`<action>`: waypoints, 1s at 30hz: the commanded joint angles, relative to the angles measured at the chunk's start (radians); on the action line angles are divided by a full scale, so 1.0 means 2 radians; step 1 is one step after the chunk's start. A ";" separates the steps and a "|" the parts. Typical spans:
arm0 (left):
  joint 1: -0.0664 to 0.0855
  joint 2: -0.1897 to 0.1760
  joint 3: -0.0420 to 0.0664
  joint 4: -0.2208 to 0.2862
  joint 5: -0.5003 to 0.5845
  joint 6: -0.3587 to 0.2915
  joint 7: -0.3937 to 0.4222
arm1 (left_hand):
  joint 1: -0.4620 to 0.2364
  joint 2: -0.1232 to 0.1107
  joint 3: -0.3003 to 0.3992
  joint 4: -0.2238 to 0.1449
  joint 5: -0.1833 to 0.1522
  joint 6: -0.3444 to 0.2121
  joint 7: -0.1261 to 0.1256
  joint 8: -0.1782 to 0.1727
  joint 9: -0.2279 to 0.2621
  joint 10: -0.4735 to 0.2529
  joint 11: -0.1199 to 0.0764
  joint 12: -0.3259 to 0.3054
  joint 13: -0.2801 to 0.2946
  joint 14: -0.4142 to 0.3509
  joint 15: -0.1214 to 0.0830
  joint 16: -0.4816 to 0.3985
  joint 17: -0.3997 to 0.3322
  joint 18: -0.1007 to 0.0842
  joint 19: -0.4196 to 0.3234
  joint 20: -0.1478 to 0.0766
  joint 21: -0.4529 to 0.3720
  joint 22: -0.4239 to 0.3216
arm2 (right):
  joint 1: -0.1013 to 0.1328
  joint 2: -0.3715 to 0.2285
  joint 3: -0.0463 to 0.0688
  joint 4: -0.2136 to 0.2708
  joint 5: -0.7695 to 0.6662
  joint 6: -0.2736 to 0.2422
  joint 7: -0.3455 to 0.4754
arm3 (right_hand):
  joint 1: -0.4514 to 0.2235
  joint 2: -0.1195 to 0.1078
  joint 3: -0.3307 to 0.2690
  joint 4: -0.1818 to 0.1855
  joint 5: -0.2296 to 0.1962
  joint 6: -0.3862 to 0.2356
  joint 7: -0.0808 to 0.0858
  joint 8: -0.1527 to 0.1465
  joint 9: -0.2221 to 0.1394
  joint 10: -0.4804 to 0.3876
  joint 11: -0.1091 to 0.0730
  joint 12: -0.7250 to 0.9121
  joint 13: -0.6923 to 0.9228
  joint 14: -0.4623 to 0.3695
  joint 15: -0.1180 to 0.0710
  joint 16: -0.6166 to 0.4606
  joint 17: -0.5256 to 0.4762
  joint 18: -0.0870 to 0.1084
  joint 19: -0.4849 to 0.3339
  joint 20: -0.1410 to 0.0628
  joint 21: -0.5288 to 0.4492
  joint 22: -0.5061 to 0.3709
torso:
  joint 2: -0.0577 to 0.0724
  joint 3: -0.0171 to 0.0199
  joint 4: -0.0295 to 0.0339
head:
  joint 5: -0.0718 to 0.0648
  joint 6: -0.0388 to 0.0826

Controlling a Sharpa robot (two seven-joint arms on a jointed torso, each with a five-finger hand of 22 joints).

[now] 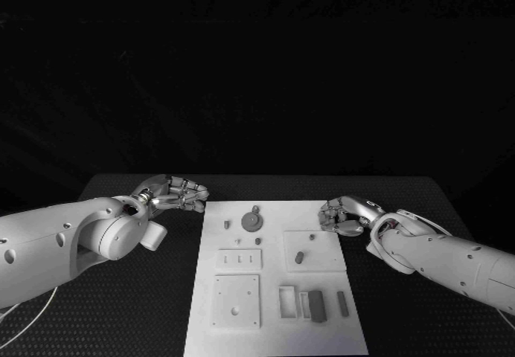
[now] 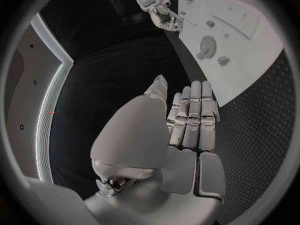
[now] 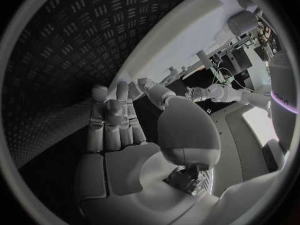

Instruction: Assemble the parts on the task board

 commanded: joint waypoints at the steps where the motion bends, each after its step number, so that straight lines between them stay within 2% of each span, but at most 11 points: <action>1: 0.001 0.000 0.000 0.001 -0.002 0.008 0.004 | -0.002 -0.005 -0.002 -0.001 0.003 -0.001 0.010 -0.002 -0.001 0.002 0.001 -0.003 0.001 -0.001 0.001 -0.003 0.001 0.001 0.000 0.001 -0.002 -0.001 | -0.002 0.002 0.000 0.001 -0.005 -0.001 -0.001 | 0.000 0.007 -0.002 0.001 0.000 0.007 0.003 0.003 0.001 0.004 0.000 0.000 0.000 0.001 -0.004 0.003 0.001 0.006 0.002 -0.003 0.003 0.011 | 0.000 0.0003 0.0000 | 0.000 0.000; 8: 0.001 -0.001 0.000 0.003 -0.002 0.009 0.003 | -0.002 -0.005 -0.002 -0.001 0.003 -0.001 0.010 -0.002 -0.001 0.002 0.001 -0.003 0.001 -0.001 0.001 -0.003 0.001 0.001 0.000 0.001 -0.002 -0.001 | -0.003 0.004 0.000 0.000 -0.005 -0.005 -0.007 | -0.002 0.006 -0.005 -0.001 0.000 0.009 -0.001 0.001 0.002 0.020 -0.005 0.032 0.027 0.005 -0.009 0.002 0.001 0.006 0.005 -0.005 0.005 0.010 | 0.000 -0.0001 0.0006 | 0.000 -0.002; 10: 0.001 -0.002 0.000 0.004 -0.003 0.009 0.003 | -0.002 -0.005 -0.002 -0.001 0.003 -0.001 0.010 -0.002 -0.001 0.002 0.001 -0.003 0.001 -0.001 0.001 -0.003 0.001 0.001 0.000 0.001 -0.002 -0.001 | -0.004 0.005 0.000 0.000 -0.005 -0.005 -0.008 | -0.002 0.006 -0.006 -0.001 0.001 0.009 -0.003 -0.001 0.003 0.009 -0.007 0.070 0.068 0.008 -0.010 0.002 0.004 0.006 0.008 -0.006 0.007 0.010 | 0.000 -0.0002 0.0004 | 0.000 -0.003; 15: 0.001 -0.002 0.000 0.004 -0.003 0.009 0.003 | -0.002 -0.005 -0.002 -0.001 0.003 -0.001 0.010 -0.002 -0.001 0.002 0.001 -0.003 0.001 -0.001 0.001 -0.003 0.001 0.001 0.000 0.001 -0.002 -0.001 | -0.006 0.006 0.000 -0.001 -0.005 -0.006 -0.009 | -0.003 0.007 -0.005 -0.001 0.000 0.011 -0.004 -0.002 0.004 0.004 -0.008 0.089 0.091 0.011 -0.011 0.004 0.006 0.006 0.010 -0.008 0.009 0.011 | 0.000 0.0005 -0.0005 | 0.001 -0.004; 21: 0.001 -0.002 0.000 0.004 -0.003 0.009 0.003 | -0.002 -0.005 -0.002 -0.001 0.003 -0.001 0.010 -0.002 -0.001 0.002 0.001 -0.003 0.001 -0.001 0.001 -0.003 0.001 0.001 0.000 0.001 -0.002 -0.001 | -0.006 0.005 0.000 -0.002 -0.009 -0.004 -0.012 | -0.002 0.016 -0.004 -0.005 0.000 0.017 -0.006 -0.002 0.007 0.002 -0.011 0.123 0.123 0.014 -0.014 0.009 0.012 0.006 0.013 -0.010 0.013 0.011 | 0.000 0.0003 0.0001 | 0.001 -0.004; 30: 0.001 -0.003 0.000 0.004 -0.003 0.009 0.002 | -0.002 -0.006 -0.002 -0.001 0.003 -0.001 0.010 -0.002 -0.001 0.002 0.001 -0.003 0.001 -0.001 0.001 -0.004 0.002 0.001 0.000 0.001 -0.002 -0.001 | -0.006 0.005 0.000 -0.003 -0.009 0.003 -0.011 | -0.003 0.012 -0.005 -0.008 0.000 0.015 -0.005 -0.005 0.007 -0.004 -0.010 0.139 0.141 0.013 -0.013 0.011 0.015 0.006 0.012 -0.010 0.015 0.011 | 0.000 0.0005 -0.0001 | 0.001 -0.005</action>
